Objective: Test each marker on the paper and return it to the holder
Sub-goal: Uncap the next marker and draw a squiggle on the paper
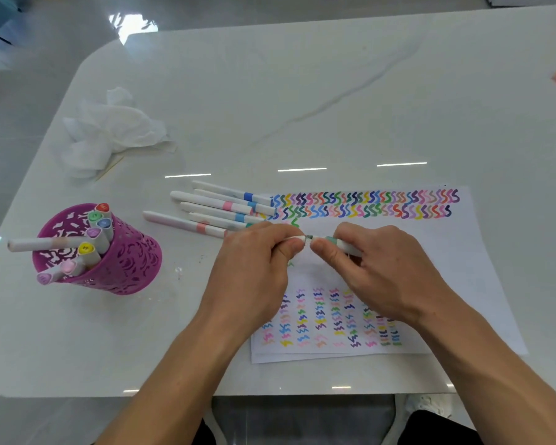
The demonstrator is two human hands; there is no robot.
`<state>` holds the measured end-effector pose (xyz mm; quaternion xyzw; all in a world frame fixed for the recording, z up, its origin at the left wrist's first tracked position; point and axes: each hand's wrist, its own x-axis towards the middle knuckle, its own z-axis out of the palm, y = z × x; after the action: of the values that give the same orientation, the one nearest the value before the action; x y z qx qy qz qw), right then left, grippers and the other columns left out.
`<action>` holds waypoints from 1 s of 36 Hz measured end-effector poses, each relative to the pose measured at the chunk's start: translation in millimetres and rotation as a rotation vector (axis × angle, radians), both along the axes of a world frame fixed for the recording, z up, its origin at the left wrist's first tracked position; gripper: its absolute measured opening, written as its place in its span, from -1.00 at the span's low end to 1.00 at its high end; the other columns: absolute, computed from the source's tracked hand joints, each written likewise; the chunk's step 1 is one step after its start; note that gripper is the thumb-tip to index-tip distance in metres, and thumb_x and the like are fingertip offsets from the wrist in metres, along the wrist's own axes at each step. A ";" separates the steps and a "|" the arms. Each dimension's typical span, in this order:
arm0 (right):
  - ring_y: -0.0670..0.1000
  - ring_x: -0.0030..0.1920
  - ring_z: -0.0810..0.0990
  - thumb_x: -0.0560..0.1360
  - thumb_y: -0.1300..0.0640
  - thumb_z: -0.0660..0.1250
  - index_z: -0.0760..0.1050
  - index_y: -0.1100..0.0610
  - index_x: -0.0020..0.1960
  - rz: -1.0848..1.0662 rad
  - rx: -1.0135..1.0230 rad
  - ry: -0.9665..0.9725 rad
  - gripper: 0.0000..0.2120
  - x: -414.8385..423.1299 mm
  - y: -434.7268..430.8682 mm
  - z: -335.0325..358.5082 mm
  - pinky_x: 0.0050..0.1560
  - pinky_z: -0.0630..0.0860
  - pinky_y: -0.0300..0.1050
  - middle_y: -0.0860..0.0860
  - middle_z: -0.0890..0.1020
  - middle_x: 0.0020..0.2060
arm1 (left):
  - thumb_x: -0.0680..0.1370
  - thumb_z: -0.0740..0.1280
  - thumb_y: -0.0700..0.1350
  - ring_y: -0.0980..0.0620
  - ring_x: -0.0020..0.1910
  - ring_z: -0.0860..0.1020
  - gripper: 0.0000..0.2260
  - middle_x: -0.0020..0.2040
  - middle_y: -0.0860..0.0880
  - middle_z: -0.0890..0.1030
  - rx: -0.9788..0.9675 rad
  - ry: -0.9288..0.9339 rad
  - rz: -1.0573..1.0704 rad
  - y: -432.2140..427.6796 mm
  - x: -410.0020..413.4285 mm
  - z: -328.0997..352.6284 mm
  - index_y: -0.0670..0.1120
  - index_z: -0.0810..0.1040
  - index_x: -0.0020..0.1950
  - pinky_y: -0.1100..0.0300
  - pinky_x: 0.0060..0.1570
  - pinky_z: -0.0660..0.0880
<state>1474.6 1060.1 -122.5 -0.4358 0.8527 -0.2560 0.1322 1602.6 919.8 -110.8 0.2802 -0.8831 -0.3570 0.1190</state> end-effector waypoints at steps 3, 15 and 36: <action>-0.05 -0.42 0.47 0.67 -0.23 0.06 0.47 0.02 -0.16 -0.035 -0.044 -0.080 -0.57 -3.6 0.6 1.1 -0.36 0.30 -0.04 -0.07 0.52 -0.45 | 0.62 0.35 -0.04 0.20 -0.08 0.54 -0.87 -0.05 0.16 0.64 -0.039 -0.027 0.006 0.4 0.3 -0.5 0.07 0.69 0.09 0.27 0.04 0.47; -0.01 -0.21 0.70 0.70 0.16 0.27 0.55 -0.20 0.20 -0.122 -0.384 -0.451 -0.74 -8.3 -4.2 0.1 -0.16 0.65 -0.10 -0.09 0.69 0.02 | 0.61 0.36 0.01 0.18 0.02 0.50 -0.78 0.08 0.17 0.55 -0.153 -0.190 -0.157 4.2 4.7 -4.2 0.11 0.65 0.24 0.42 -0.02 0.28; 0.10 -0.34 0.64 0.56 -0.03 0.48 0.59 0.05 0.04 -0.260 -0.513 -0.667 -0.82 -4.4 -22.4 -5.8 -0.30 0.58 -0.15 0.10 0.65 -0.27 | 0.58 0.41 -0.08 0.05 0.06 0.48 -0.81 0.00 0.08 0.56 -0.264 -0.137 -0.114 -2.8 9.2 -7.8 0.03 0.69 0.18 0.08 0.03 0.51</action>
<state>1470.2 1037.7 -128.3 -0.2371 0.7200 -0.6006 0.2543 1611.8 917.0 -118.6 0.2354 -0.9429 -0.2239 0.0739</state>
